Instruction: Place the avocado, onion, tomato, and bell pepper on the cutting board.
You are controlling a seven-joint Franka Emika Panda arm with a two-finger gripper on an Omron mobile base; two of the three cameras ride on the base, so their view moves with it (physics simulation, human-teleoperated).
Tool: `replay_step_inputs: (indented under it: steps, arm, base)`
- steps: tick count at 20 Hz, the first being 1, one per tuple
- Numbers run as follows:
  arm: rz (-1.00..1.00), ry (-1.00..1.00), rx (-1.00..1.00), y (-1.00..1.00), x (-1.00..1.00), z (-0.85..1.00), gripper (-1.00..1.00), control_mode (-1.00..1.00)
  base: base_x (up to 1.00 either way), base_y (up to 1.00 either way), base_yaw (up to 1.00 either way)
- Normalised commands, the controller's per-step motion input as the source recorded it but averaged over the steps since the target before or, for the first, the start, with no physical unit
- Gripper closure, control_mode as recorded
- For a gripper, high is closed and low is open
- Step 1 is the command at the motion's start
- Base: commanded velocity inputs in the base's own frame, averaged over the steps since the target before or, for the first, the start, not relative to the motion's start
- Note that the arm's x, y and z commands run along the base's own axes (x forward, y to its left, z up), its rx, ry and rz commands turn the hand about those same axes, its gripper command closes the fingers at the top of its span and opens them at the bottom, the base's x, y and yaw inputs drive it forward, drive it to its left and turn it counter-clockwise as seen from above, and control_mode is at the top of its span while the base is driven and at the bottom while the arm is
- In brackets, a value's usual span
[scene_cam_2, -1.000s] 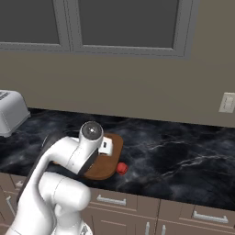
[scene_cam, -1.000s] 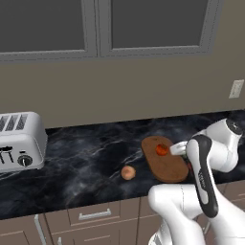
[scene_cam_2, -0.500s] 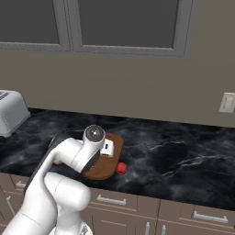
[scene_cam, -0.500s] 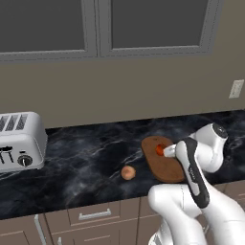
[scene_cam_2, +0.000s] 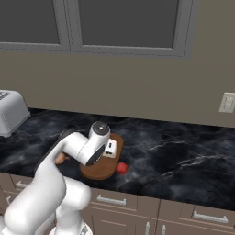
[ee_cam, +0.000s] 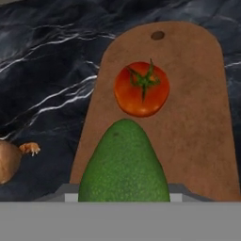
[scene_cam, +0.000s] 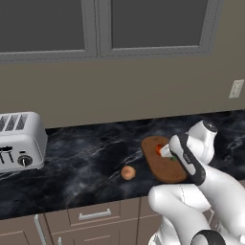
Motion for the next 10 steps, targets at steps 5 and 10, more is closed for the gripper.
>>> replay_step_inputs:
  steps: [5,10]
  arm:
    - [0.01,0.01,-0.02,0.0,0.04,-0.38,1.0,-1.0]
    - [0.0,0.0,-0.04,0.0,0.0,-0.35,1.0,-1.0]
  base:
    - [0.0,0.0,0.0]
    - [0.0,0.0,0.0]
